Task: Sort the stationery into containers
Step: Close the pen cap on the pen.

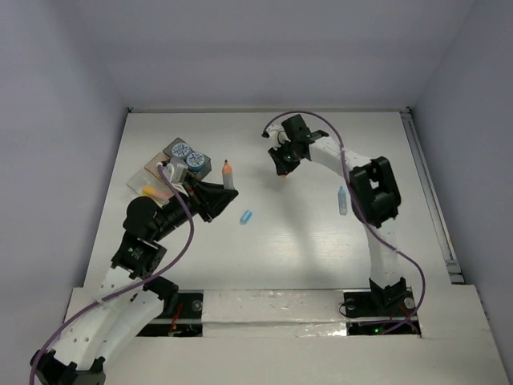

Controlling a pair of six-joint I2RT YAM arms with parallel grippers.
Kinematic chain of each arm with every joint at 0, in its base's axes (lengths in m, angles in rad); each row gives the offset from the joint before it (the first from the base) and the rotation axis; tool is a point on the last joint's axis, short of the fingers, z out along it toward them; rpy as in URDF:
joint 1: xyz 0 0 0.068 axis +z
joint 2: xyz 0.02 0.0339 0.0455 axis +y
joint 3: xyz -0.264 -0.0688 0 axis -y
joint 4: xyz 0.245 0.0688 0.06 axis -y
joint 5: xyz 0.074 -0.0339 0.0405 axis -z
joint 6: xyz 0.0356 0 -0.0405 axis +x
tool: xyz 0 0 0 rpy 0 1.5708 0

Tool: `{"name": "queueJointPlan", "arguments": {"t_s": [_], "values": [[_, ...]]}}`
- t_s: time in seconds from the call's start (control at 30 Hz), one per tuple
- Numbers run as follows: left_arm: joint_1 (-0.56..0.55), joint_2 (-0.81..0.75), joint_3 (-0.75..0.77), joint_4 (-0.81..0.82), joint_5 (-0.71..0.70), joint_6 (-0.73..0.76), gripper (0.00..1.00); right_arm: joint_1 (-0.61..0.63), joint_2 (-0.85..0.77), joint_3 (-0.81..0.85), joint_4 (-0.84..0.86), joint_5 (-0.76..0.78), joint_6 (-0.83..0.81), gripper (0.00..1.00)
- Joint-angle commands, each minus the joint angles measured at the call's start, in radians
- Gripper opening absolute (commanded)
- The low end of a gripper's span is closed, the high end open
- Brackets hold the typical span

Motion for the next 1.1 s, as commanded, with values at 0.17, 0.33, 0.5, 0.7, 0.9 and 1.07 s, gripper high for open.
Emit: {"name": "queueJointPlan", "arguments": {"t_s": [0.17, 0.33, 0.5, 0.7, 0.9, 1.07], "values": [[0.005, 0.128, -0.203, 0.618, 0.262, -0.359, 0.0, 0.0, -0.638, -0.631, 0.905, -0.302, 0.725, 0.0], [-0.014, 0.215, -0.224, 0.782, 0.306, -0.446, 0.0, 0.0, -0.753, -0.875, 1.405, -0.42, 1.133, 0.0], [-0.014, 0.258, -0.179, 0.755, 0.343, -0.41, 0.0, 0.022, -0.793, -0.924, 1.688, -0.425, 1.335, 0.0], [-0.014, 0.286, -0.156, 0.743, 0.348, -0.387, 0.0, 0.052, -0.777, -0.904, 1.884, -0.417, 1.465, 0.0], [-0.014, 0.303, -0.156, 0.767, 0.349, -0.405, 0.0, 0.105, -0.706, -0.854, 2.032, -0.437, 1.551, 0.0], [-0.014, 0.3, -0.147, 0.752, 0.354, -0.4, 0.0, 0.14, -0.658, -0.799, 2.053, -0.488, 1.553, 0.0]]}}
